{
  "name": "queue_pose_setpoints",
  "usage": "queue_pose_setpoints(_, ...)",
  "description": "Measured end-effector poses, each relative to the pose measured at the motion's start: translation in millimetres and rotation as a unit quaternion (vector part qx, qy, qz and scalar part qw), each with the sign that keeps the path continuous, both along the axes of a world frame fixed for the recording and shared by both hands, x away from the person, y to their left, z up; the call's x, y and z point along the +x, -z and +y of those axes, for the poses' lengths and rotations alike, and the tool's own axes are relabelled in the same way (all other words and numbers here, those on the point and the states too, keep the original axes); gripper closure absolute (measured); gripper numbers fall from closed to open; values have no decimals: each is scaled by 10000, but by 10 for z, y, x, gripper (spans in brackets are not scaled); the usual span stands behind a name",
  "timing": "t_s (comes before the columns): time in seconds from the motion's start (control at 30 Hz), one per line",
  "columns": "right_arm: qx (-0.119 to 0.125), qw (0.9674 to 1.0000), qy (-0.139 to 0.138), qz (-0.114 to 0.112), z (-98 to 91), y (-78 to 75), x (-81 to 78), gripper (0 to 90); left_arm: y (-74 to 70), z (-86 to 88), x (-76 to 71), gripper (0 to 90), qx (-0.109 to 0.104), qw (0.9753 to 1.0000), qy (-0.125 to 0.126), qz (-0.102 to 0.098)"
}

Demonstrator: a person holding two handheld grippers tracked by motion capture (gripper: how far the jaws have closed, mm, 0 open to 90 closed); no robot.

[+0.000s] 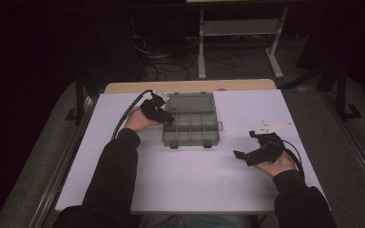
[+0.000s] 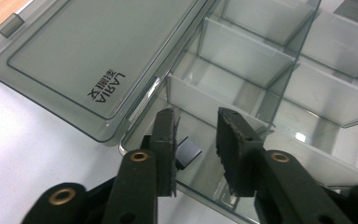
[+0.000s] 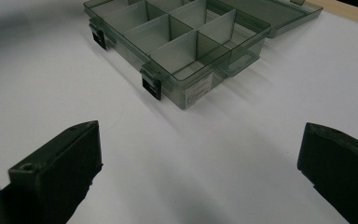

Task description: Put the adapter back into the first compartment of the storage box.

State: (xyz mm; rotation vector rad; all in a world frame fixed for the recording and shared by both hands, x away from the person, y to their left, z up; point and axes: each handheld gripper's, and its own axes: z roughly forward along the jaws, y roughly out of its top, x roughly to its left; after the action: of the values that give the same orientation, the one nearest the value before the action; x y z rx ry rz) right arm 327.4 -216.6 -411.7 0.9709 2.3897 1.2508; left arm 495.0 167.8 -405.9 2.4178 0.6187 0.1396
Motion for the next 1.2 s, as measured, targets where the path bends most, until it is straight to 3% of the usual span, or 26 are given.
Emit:
queue_pose_setpoints(0.13,2,10000,-2,-3,1,0,-1,0,-53,20,-22,562,-48,10000,-56,-30)
queue_pose_setpoints(0.33,5,10000,2,-4,1,-2,-1,0,-145,99,-62,381,-530,9985,-68,83)
queue_pose_setpoints(0.57,1,10000,3,-4,3,-3,-3,0,-190,181,-119,210,-691,9974,-198,-26)
queue_pose_setpoints(0.73,-5,10000,1,-4,3,-3,-5,0,-216,240,-174,71,-810,9956,-410,-213)
queue_pose_setpoints(0.93,-7,10000,4,-14,1,-5,-6,0,-277,332,-234,4,-836,9948,-503,-296)
queue_pose_setpoints(1.2,-7,10000,20,-46,2,-11,-12,0,-339,518,-313,0,-987,9917,-722,-388)
